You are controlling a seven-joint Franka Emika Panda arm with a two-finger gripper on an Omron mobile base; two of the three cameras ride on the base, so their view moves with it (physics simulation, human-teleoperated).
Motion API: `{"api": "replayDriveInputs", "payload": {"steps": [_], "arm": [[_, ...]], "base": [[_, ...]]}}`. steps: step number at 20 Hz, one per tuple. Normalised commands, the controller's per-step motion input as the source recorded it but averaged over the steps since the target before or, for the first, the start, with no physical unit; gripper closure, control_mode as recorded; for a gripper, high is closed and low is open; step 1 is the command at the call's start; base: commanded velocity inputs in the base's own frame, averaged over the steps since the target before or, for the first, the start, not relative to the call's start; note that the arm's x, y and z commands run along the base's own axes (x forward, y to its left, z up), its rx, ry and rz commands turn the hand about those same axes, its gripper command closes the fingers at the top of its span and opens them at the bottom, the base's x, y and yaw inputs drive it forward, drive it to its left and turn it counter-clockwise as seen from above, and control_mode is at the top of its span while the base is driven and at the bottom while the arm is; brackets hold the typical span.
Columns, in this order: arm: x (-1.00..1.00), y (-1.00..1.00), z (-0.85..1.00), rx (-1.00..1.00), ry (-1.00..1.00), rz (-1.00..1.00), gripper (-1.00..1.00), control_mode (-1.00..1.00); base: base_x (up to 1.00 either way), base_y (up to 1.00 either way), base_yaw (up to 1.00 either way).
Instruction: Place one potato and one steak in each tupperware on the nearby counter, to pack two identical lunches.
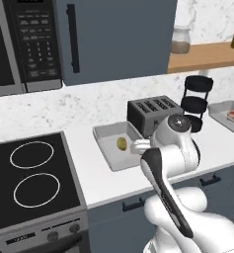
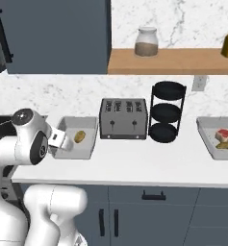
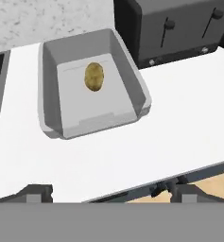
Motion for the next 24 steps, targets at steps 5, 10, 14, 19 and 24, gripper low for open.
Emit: {"api": "replayDriveInputs", "payload": {"steps": [5, 10, 14, 19, 24], "arm": [[0.0, 0.0, 0.0, 0.0, 0.0, 0.0, -1.0, 1.0], [0.0, 0.0, 0.0, 0.0, 0.0, 0.0, -1.0, 1.0], [0.0, 0.0, 0.0, 0.0, 0.0, 0.0, -1.0, 1.0], [0.0, 0.0, 0.0, 0.0, 0.0, 0.0, -1.0, 1.0], [0.0, 0.0, 0.0, 0.0, 0.0, 0.0, -1.0, 1.0]], "base": [[-0.93, -0.51, 0.04], [-0.26, -1.0, -0.15], [0.0, -1.0, -0.12], [0.0, -1.0, -0.1], [0.0, -1.0, -0.09]]}}
